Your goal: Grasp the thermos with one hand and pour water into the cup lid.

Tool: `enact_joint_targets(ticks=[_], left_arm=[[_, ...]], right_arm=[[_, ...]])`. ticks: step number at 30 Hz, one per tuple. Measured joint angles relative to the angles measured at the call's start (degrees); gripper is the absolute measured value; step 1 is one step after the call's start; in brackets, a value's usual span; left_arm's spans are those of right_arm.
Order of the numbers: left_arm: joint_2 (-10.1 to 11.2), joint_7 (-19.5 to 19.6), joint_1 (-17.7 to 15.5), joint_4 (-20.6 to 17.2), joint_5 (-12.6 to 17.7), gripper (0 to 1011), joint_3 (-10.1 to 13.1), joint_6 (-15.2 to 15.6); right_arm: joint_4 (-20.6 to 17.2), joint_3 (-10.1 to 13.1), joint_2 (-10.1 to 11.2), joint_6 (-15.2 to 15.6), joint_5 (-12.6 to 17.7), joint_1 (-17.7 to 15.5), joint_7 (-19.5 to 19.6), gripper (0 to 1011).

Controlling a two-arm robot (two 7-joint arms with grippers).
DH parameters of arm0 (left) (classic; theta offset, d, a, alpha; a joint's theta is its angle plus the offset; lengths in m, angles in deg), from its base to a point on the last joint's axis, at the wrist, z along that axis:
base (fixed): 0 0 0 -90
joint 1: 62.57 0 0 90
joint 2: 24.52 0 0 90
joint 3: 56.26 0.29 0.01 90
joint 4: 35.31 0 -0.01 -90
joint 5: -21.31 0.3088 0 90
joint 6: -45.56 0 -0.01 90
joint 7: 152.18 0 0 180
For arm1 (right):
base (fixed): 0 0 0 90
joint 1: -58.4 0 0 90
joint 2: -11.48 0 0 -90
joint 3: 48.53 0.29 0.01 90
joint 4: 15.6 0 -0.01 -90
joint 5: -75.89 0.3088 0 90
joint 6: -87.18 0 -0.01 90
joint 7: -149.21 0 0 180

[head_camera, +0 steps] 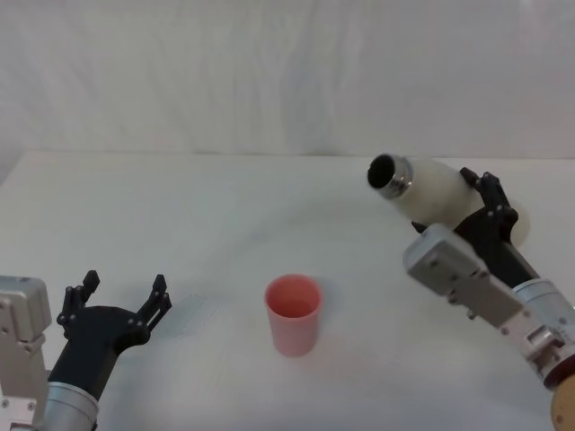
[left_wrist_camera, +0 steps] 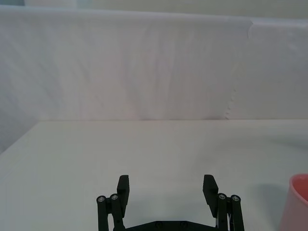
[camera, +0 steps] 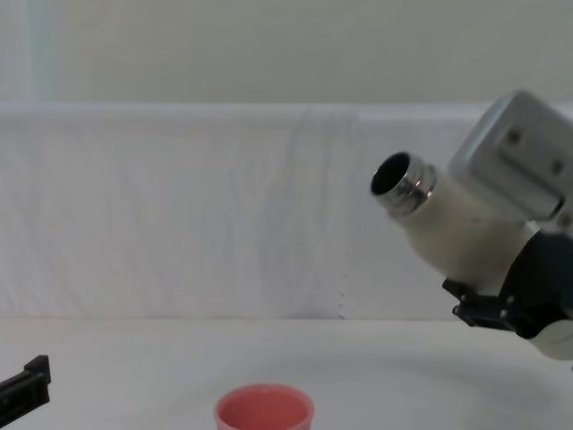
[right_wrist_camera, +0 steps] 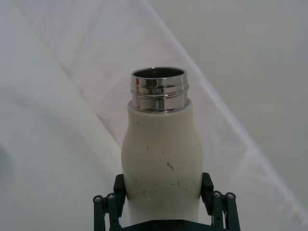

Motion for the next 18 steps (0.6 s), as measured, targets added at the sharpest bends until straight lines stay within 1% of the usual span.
enact_joint_targets(ticks=[2, 3, 6, 7, 10, 11, 13, 14, 16, 17, 18], left_arm=[[0.00, 0.00, 0.00, 0.00, 0.00, 1001, 0.00, 0.00], [0.00, 0.00, 0.00, 0.00, 0.00, 1001, 0.00, 0.00], [0.00, 0.00, 0.00, 0.00, 0.00, 1001, 0.00, 0.00], [-0.01, 0.00, 0.00, 0.00, 0.00, 1001, 0.00, 0.00], [0.00, 0.00, 0.00, 0.00, 0.00, 1001, 0.00, 0.00], [0.00, 0.00, 0.00, 0.00, 0.00, 1001, 0.00, 0.00], [0.00, 0.00, 0.00, 0.00, 0.00, 1001, 0.00, 0.00], [0.00, 0.00, 0.00, 0.00, 0.00, 1001, 0.00, 0.00], [0.00, 0.00, 0.00, 0.00, 0.00, 1001, 0.00, 0.00], [0.00, 0.00, 0.00, 0.00, 0.00, 1001, 0.00, 0.00], [0.00, 0.00, 0.00, 0.00, 0.00, 1001, 0.00, 0.00]], right_arm=[[0.21, 0.64, -0.78, -0.44, 2.04, 0.03, -0.30, 956], [0.44, 1.29, -1.55, -0.87, 4.09, 0.09, -0.67, 957], [0.81, 2.24, -2.71, -1.45, 7.42, 0.26, -1.55, 957], [1.10, 2.71, -3.46, -1.67, 9.52, 0.39, -2.06, 957], [1.63, 3.26, -4.57, -1.88, 12.52, 0.68, -2.89, 956], [1.98, 3.53, -5.15, -1.97, 14.38, 0.88, -3.45, 956], [2.32, 3.77, -5.66, -1.98, 16.05, 1.10, -3.99, 957], [2.62, 3.99, -6.09, -1.98, 17.65, 1.30, -4.48, 957], [2.98, 4.22, -6.50, -1.98, 19.44, 1.50, -5.05, 956], [3.39, 4.46, -6.83, -1.89, 21.19, 1.70, -5.70, 956], [3.57, 4.58, -6.96, -1.84, 21.83, 1.78, -5.96, 956]])
